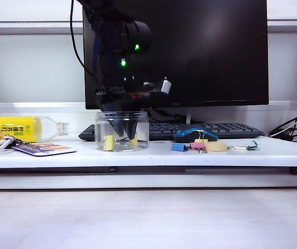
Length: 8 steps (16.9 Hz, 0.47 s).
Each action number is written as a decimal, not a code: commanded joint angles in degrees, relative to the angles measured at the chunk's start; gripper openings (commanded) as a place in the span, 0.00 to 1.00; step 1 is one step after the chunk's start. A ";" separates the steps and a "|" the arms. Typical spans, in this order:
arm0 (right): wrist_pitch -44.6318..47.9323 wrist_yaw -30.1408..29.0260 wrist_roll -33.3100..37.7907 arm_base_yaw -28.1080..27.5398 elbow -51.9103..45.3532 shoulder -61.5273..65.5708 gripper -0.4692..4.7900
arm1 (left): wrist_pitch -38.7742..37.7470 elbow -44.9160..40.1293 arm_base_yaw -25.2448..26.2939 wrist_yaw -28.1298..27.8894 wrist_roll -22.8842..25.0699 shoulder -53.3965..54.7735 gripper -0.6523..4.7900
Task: Take the clips out of the round transparent plastic box and place them on the table.
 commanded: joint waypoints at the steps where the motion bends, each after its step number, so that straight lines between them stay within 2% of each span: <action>1: 1.03 -0.35 -0.11 0.04 0.22 -0.17 0.33 | -0.55 0.07 0.11 0.00 0.22 0.96 0.52; 3: 1.05 -0.35 -0.13 0.04 0.22 -0.15 0.33 | -0.24 0.09 0.13 -0.04 0.24 1.92 0.50; 6: 1.09 -0.35 -0.13 0.04 0.22 -0.15 0.33 | 0.31 0.09 0.13 -0.04 0.24 2.32 0.17; 8: 1.14 -0.35 -0.13 0.04 0.22 -0.15 0.33 | 0.81 0.17 0.13 -0.26 0.22 2.29 0.15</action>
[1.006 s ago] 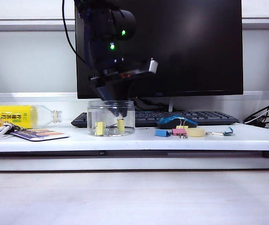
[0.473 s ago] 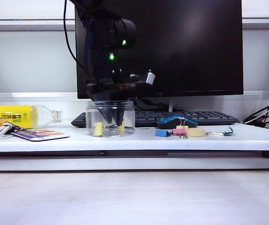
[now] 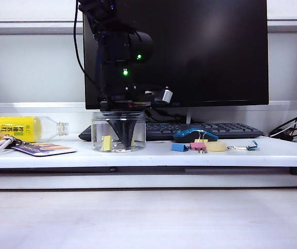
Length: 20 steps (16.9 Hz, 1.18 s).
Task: Take the clips out of the round transparent plastic box and place them on the table.
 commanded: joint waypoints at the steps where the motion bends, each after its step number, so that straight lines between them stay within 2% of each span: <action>1: 0.96 -0.35 -0.13 0.04 0.22 -0.13 0.33 | 0.02 -0.07 0.00 -0.26 0.00 0.17 0.11; 6: 0.98 -0.33 -0.11 0.04 0.22 -0.13 0.33 | -1.64 1.64 -0.11 -2.25 -1.09 -2.21 0.11; 11: 0.98 -0.24 -0.15 0.04 0.22 -0.13 0.33 | -2.05 3.69 -0.15 -1.88 -2.03 -7.87 0.11; 12: 0.98 0.31 -0.37 0.02 0.22 -0.13 0.33 | -1.99 3.69 -0.37 -1.07 -2.45 -8.85 0.11; 14: 0.96 4.20 -0.74 0.02 0.22 -0.13 0.33 | -0.35 3.72 -1.18 8.57 -2.56 -11.80 0.11; 16: 0.96 5.70 -0.72 0.00 0.22 -0.22 0.33 | 1.14 3.67 -1.84 13.49 -2.34 -11.80 0.11; 20: 0.79 8.28 -0.72 0.00 0.22 -0.70 0.33 | 6.03 3.30 -3.98 14.67 -2.58 -8.96 0.11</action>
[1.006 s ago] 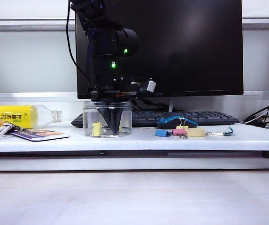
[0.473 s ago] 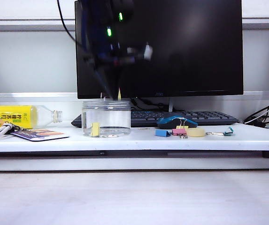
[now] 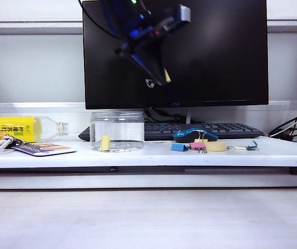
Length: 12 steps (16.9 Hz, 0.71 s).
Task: Take the clips out of the round transparent plastic box and place them on the table.
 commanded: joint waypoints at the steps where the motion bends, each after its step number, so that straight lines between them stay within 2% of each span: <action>1: 0.66 0.33 -0.11 0.00 0.24 -0.33 0.33 | 3.76 0.09 -1.01 0.44 -0.15 2.58 0.11; 4: 0.59 0.31 -0.09 0.00 0.24 -0.33 0.33 | 6.38 0.09 -1.22 0.37 -1.60 8.11 0.11; 9: 0.42 0.28 -0.11 0.00 0.24 -0.31 0.33 | 7.52 0.09 -1.20 0.22 -2.51 11.17 0.13; 11: 0.42 0.28 -0.11 0.00 0.22 -0.28 0.33 | 8.22 0.09 -1.20 0.20 -2.51 11.17 0.28; 12: 0.42 0.28 -0.11 0.00 0.22 -0.28 0.33 | 8.81 0.11 -1.18 0.17 -2.54 11.15 0.33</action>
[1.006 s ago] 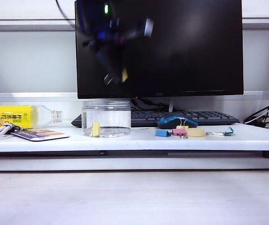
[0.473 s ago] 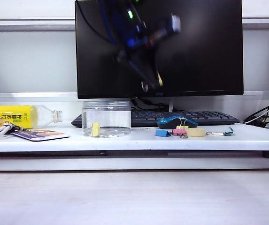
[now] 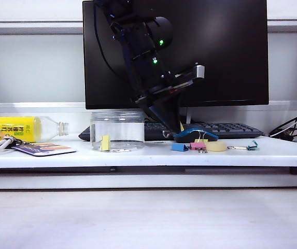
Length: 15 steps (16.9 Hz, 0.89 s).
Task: Take the clips out of the round transparent plastic box and place them on the table.
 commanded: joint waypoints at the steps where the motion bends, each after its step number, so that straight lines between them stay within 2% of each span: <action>1: 0.50 0.00 -0.11 0.02 0.20 -0.07 0.33 | 1.81 0.17 -0.07 -0.37 0.04 -0.35 0.35; 3: 0.46 -0.02 -0.11 0.02 0.20 -0.07 0.33 | -0.24 1.22 -0.09 -2.45 -1.07 -0.50 0.36; 6: 0.37 -0.59 -0.11 0.02 0.20 -0.07 0.33 | -10.93 8.09 -0.09 -3.39 -2.51 -2.49 0.37; 8: 0.37 -0.57 -0.09 0.02 0.20 -0.07 0.33 | -16.48 10.82 -0.04 -7.76 -2.69 -5.46 0.39; 9: 0.35 -0.59 -0.11 0.02 0.20 -0.07 0.33 | -23.23 10.88 0.79 -10.36 -2.75 -9.38 0.40; 11: 0.33 -0.61 -0.09 0.02 0.20 -0.09 0.33 | -26.01 10.27 2.45 -11.47 -4.33 -9.35 0.40; 13: 0.33 -1.05 0.35 0.04 0.20 -0.09 0.33 | -27.06 7.80 4.57 -11.19 -10.36 -8.44 0.40; 15: 0.37 -1.95 0.35 0.04 0.15 -0.02 0.33 | -27.06 7.21 4.55 -11.19 -11.50 -8.24 0.40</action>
